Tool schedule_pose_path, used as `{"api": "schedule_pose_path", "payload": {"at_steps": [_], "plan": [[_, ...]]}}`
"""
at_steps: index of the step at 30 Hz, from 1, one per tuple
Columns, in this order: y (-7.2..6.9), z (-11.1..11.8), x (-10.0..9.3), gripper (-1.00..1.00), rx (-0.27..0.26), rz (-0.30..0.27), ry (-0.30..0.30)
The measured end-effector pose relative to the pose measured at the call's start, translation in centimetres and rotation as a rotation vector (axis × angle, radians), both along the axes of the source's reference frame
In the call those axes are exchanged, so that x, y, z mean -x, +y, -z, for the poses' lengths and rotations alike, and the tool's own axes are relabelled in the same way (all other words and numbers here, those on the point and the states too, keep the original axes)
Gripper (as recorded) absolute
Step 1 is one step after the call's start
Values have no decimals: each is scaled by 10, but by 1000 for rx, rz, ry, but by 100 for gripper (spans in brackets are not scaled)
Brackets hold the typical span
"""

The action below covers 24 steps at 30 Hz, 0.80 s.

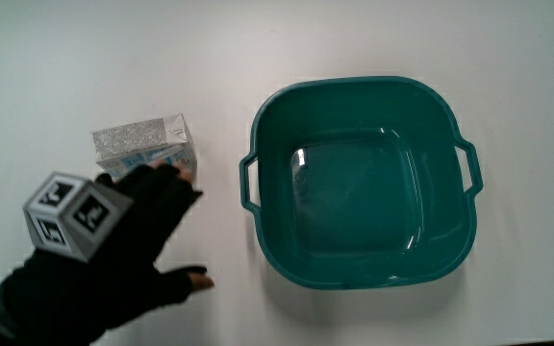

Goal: Pick milk from desk

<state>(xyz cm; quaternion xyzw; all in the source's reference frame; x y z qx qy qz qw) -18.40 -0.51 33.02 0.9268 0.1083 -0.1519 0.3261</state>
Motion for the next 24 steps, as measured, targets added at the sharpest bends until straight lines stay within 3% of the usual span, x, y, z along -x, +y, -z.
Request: {"api": "schedule_pose_path", "payload": {"at_steps": [1,2,3,4,6,10,13,17,19,20,21,24], "plan": [[-5,5,-1,0,14,11,37],[-9,-10,10,0,5,27,-2],[-13,-5,8,0,6,27,20],[-17,14,-2,0,-31,14,-20],[-25,-4,10,0,16,48,46],[-42,-34,33,0,32,122,-14],[-50,-28,29,0,68,140,19],[-61,-39,35,0,102,168,-16],[-66,-48,41,0,122,203,-2],[-69,-46,39,0,132,192,11],[-70,-40,35,0,104,221,-5],[-77,-49,38,0,131,239,-6]]}}
